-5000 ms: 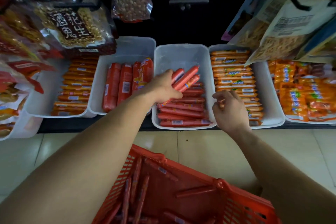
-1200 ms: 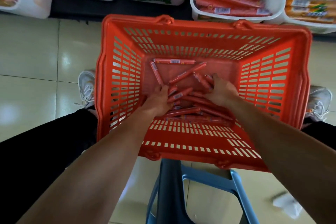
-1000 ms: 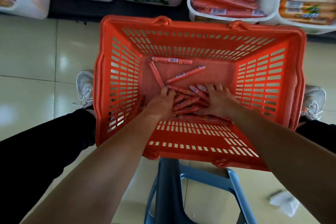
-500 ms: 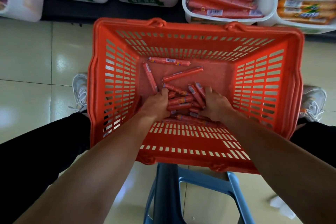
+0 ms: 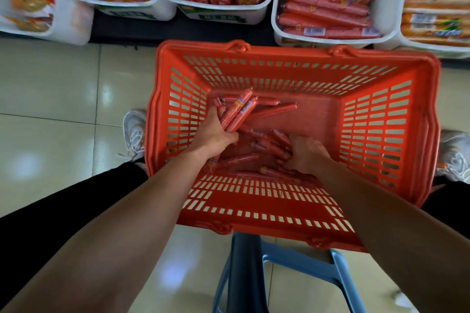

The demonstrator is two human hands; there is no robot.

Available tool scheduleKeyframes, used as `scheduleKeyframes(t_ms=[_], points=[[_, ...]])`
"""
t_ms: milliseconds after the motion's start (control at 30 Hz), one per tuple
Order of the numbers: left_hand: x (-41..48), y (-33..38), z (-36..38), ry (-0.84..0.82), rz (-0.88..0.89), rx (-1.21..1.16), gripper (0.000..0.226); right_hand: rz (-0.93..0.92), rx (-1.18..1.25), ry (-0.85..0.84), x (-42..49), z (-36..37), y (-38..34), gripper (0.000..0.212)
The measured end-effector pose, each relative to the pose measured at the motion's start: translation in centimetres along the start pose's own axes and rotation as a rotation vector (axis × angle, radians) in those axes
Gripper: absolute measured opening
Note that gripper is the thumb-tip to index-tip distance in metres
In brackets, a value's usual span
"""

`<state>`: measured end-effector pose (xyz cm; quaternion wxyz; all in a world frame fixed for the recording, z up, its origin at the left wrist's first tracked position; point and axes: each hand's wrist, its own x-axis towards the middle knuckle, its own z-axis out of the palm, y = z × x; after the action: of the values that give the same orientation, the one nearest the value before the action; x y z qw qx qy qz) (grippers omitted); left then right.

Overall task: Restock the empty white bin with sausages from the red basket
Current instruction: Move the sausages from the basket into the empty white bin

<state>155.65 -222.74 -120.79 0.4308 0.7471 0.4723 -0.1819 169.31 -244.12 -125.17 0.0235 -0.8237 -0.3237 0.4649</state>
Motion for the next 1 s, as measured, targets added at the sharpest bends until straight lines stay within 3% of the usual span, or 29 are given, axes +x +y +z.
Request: scheduleKeyframes(t_ms=[233, 367, 533, 633, 1000], points=[[-0.6, 0.0, -0.2, 0.011, -0.017, -0.039, 0.078, -0.008, 0.039, -0.035, -0.3, 0.1, -0.7, 0.073], [-1.0, -0.1, -0.2, 0.002, -0.040, -0.023, 0.068, 0.026, 0.054, -0.038, -0.5, 0.3, -0.1, 0.066], [-2.6, 1.2, -1.5, -0.019, -0.042, -0.001, 0.071, -0.014, 0.178, -0.010, -2.3, -2.3, -0.7, 0.055], [-4.4, 2.8, -2.9, -0.009, -0.012, -0.009, 0.070, -0.042, 0.223, 0.054, -4.0, -5.0, -1.5, 0.063], [-11.2, 10.6, -8.6, 0.148, 0.168, -0.068, 0.058, -0.138, 0.349, 0.404, -13.8, -18.4, -2.5, 0.039]])
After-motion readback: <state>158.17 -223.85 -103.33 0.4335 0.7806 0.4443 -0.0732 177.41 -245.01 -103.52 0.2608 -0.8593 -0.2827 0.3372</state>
